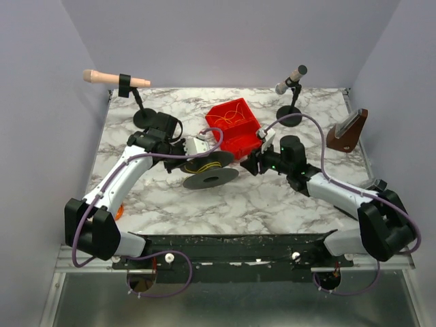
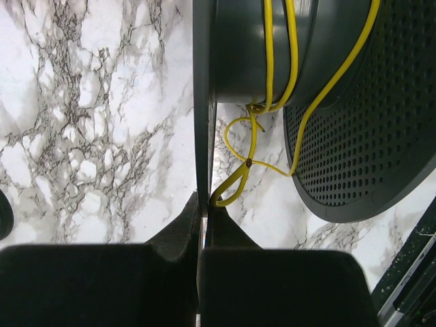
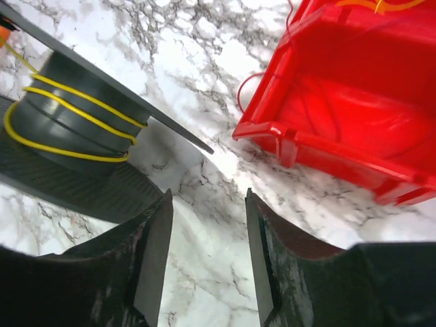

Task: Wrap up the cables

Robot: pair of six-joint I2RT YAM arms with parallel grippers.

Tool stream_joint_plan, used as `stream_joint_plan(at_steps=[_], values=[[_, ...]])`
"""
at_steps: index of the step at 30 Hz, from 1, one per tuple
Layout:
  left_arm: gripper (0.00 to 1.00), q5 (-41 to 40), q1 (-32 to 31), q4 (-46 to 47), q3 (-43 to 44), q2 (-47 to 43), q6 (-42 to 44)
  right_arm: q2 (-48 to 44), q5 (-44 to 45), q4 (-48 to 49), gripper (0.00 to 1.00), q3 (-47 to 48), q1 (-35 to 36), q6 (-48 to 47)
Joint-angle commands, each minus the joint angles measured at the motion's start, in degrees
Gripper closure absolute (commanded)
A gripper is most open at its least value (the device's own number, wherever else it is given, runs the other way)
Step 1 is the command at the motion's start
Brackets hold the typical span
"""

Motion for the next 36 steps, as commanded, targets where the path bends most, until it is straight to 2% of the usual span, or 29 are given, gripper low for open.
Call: stream_joint_plan(at_steps=[1,4,10,12,19,23,29,31,35,36], values=[[1.0,-1.35,-0.95,-0.53,-0.36,1.11,1.48,-6.58,0.33,-7.86,0.4,2.21,0.19,-8.67],[1.0,-0.91,-1.22,-1.23,0.61,1.02,1.48,-9.93,-5.21,-4.53,0.0,1.51,0.19,-10.34],[1.0,1.11,-1.31,-3.69,3.51,1.55,2.27,-11.17,-23.39,-2.32,0.0,3.0,1.33,-18.41],[1.0,1.55,-1.31,-4.3,4.12,1.81,2.36,-10.21,-26.66,-5.47,0.01,4.58,3.43,-23.41],[1.0,1.9,-1.39,-5.89,5.44,2.16,3.24,-4.24,-21.14,-8.9,0.02,11.08,5.99,-27.57],[1.0,2.43,-1.39,-6.33,7.55,3.21,2.19,0.25,-22.01,-14.97,0.09,15.13,7.57,-30.11],[1.0,2.6,-1.39,-6.33,10.1,4.88,0.87,-1.67,-25.0,-15.68,0.12,12.15,8.63,-30.65],[1.0,2.69,-1.39,-6.85,10.8,5.76,0.95,-1.94,-25.09,-16.3,0.16,12.32,8.63,-30.39],[1.0,5.23,-1.39,-9.57,13.35,7.35,1.39,1.21,-23.78,-17.18,0.32,13.55,8.54,-29.16],[1.0,5.76,-1.39,-9.84,13.7,7.61,1.13,2.35,-23.08,-17.18,0.33,14.16,8.63,-28.63]])
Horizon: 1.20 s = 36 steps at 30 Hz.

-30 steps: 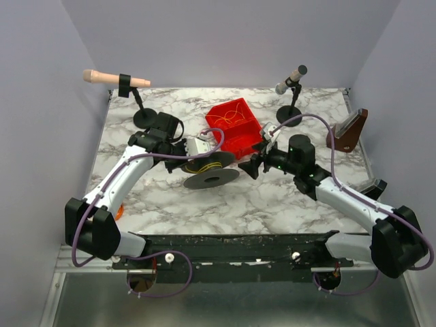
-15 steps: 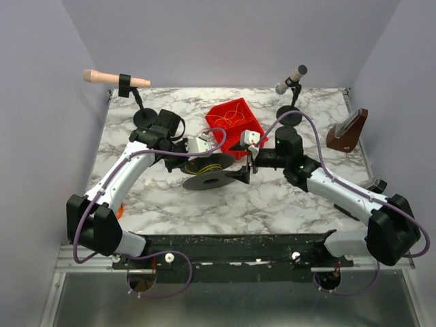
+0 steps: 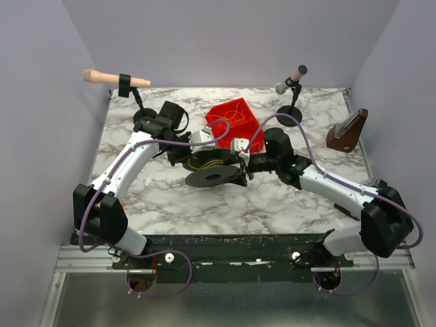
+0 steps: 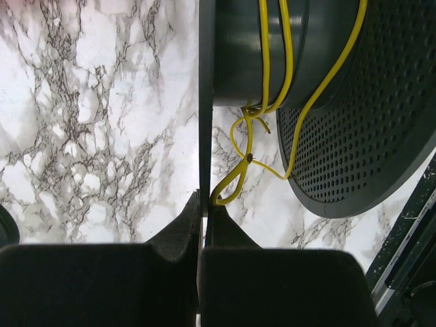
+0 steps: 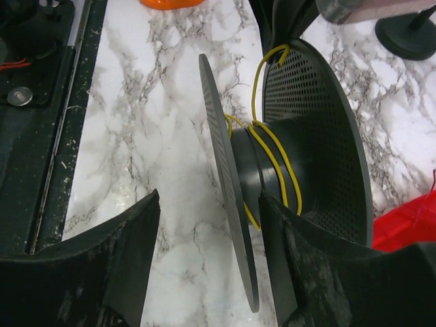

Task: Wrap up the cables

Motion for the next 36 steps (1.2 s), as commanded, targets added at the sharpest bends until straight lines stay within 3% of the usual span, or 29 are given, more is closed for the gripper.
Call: stream_joint_plan(at_steps=[1,14,16,23,36], values=[[1.0,5.7,-0.21,-2.3,3.52,1.1,-0.4,3.52,0.64,-2.21,0.36,1.86,0.37,0.94],[1.0,5.97,-0.13,0.15,2.03,1.19,-4.52,5.55,0.82,-2.21,0.99,1.87,0.37,3.93],[0.99,5.27,-0.21,0.59,2.2,1.36,-5.93,5.81,0.3,-2.3,0.99,1.95,0.19,5.33],[0.76,2.81,0.14,3.4,-0.43,-0.21,-8.48,7.83,-2.78,-2.82,0.99,2.74,-2.27,12.54],[0.59,-3.17,1.36,8.07,-0.61,-3.55,-13.32,8.19,-6.73,-1.6,0.99,2.22,-7.1,19.66]])
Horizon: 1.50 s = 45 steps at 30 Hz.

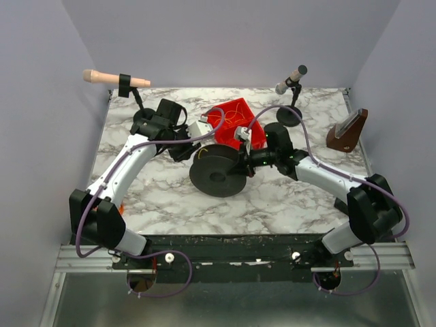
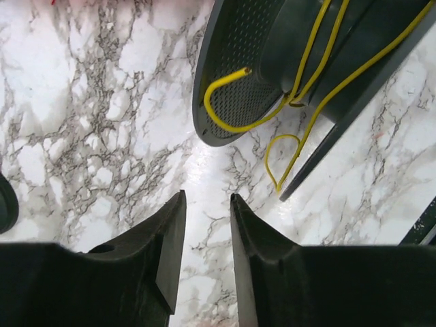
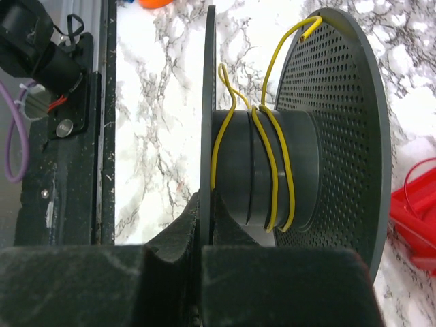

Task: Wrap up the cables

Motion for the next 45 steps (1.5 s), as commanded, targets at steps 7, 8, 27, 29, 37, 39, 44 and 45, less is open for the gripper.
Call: stream_joint_plan(at_steps=[7,8,27,29,37,39,44,45], values=[[0.45,1.87,6.11,3.73,-2.87,-6.24,-3.89,-0.52,-7.83,14.05,0.99,-4.85,-6.91,18.77],[0.45,2.75,6.46,3.73,-3.39,-6.24,-3.97,-0.34,-8.1,14.07,0.99,-4.33,-7.17,20.37],[0.34,10.5,20.79,12.17,-5.51,-13.97,-22.69,7.56,-6.08,52.29,0.99,-3.19,-8.14,70.12],[0.29,10.49,23.07,11.38,-4.46,-14.85,-23.83,8.44,-5.47,51.86,0.99,-1.69,-7.88,71.19],[0.18,18.93,24.31,12.07,-4.37,-14.86,-27.18,13.36,-4.59,44.57,0.99,7.09,-4.28,71.19],[0.17,17.01,24.31,13.21,-4.63,-14.94,-28.05,15.55,-3.45,42.65,0.99,10.08,-2.7,71.72],[0.17,2.17,24.66,16.99,-6.21,-15.21,-31.04,22.76,-2.56,27.99,0.99,21.58,1.17,65.32],[0.17,0.14,25.18,17.17,-6.56,-15.38,-31.39,24.69,-2.74,25.52,0.99,23.78,1.61,64.52]])
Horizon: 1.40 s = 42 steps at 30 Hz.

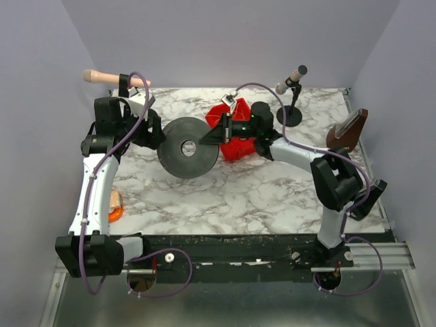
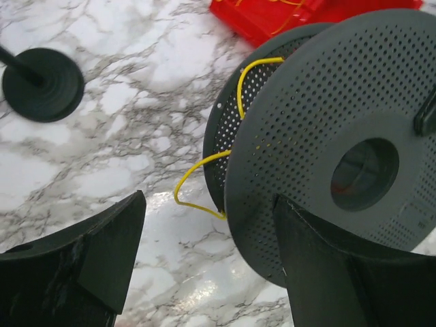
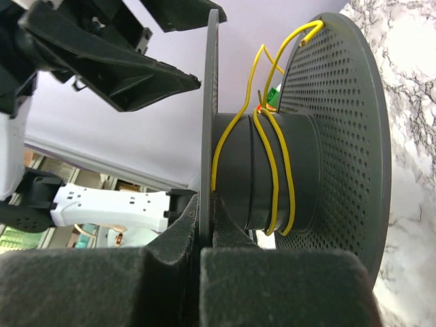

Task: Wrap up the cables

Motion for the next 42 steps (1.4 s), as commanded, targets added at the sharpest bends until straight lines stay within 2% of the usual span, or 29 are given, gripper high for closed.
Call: stream_joint_plan(at_steps=[1,11,17,20,24,27,29,32,38,42], values=[[0.17,-12.59,1.52,4.36,-2.1,-0.94,-3.81,6.73,0.72,-12.35,0.99,9.74,2.42,-4.18],[0.19,-16.91,2.92,6.65,-7.28,0.63,-2.76,19.49,-2.89,-21.25,0.99,21.45,3.48,-5.59],[0.48,-16.56,5.82,10.69,-11.42,3.72,-3.03,20.72,-4.29,-20.01,0.99,21.89,3.3,-5.86],[0.51,-14.99,7.05,11.84,-12.39,5.03,-2.15,20.64,-8.33,-18.97,0.99,22.94,3.22,-5.86],[0.5,-4.29,11.79,11.75,-12.3,6.79,-1.8,15.9,-12.37,-14.83,0.99,21.1,2.52,-8.92],[0.43,4.77,12.6,10.18,-12.22,5.75,2.67,12.04,-17.03,-14.92,0.99,19.96,2.07,-12.35],[0.38,13.62,12.59,8.33,-11.95,3.99,5.93,9.84,-20.28,-14.83,0.99,18.99,1.72,-14.29],[0.36,21.38,12.68,4.65,-11.16,0.48,12.77,6.41,-23.98,-13.78,0.99,17.24,1.46,-16.4],[0.37,26.24,12.59,-17.84,-3.78,0.9,35.26,-0.01,-26.36,-13.16,0.99,15.12,0.32,-19.3],[0.47,27.12,12.51,-21.64,-2.81,0.21,40.74,-1.86,-26.71,-13.25,0.99,16.09,0.23,-19.65]])
